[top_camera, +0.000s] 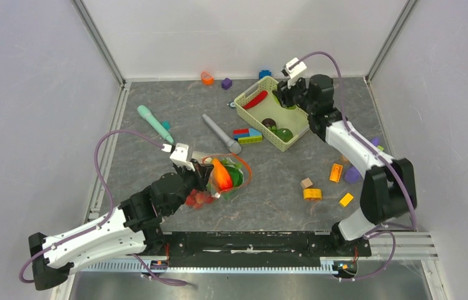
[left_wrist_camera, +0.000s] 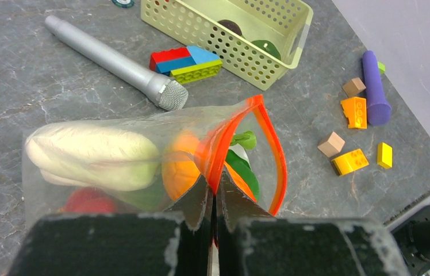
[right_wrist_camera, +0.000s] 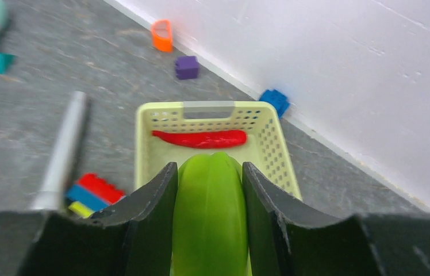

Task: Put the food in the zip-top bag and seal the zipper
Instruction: Pick up the fake fruit from the bin, then place the fake fruit in the zipper food storage bag.

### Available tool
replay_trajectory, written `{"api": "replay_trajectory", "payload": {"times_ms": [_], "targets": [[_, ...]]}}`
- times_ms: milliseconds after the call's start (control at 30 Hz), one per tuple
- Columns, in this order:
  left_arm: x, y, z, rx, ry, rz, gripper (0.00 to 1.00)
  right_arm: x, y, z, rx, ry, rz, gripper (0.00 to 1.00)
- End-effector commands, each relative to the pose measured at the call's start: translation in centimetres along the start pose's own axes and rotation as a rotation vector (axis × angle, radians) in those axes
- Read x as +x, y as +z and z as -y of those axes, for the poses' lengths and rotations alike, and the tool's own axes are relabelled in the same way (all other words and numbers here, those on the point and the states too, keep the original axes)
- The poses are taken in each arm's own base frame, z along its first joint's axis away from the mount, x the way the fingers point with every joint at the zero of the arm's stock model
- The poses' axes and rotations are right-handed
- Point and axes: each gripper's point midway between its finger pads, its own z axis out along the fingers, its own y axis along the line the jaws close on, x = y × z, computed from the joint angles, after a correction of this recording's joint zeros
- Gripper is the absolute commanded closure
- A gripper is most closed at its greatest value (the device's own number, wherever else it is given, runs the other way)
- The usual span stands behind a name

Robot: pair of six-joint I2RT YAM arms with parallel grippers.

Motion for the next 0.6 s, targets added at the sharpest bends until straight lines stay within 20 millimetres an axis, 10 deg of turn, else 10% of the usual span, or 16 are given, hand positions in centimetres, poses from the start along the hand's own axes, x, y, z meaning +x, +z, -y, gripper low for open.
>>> {"api": "replay_trajectory", "payload": {"times_ms": [0, 267, 567], "targets": [[-2.2, -0.6, 1.9, 0.056, -0.085, 0.011, 0.96, -4.5, -4.2, -4.7, -0.099, 0.154, 0.207, 0.98], [-2.2, -1.1, 2.3, 0.052, -0.099, -0.048, 0.96, -4.8, -14.2, -16.9, -0.323, 0.309, 0.408, 0.98], [-1.3, -1.2, 4.7, 0.044, -0.118, -0.257, 0.98, -4.7, -21.1, -24.5, -0.561, 0.414, 0.488, 0.98]]}}
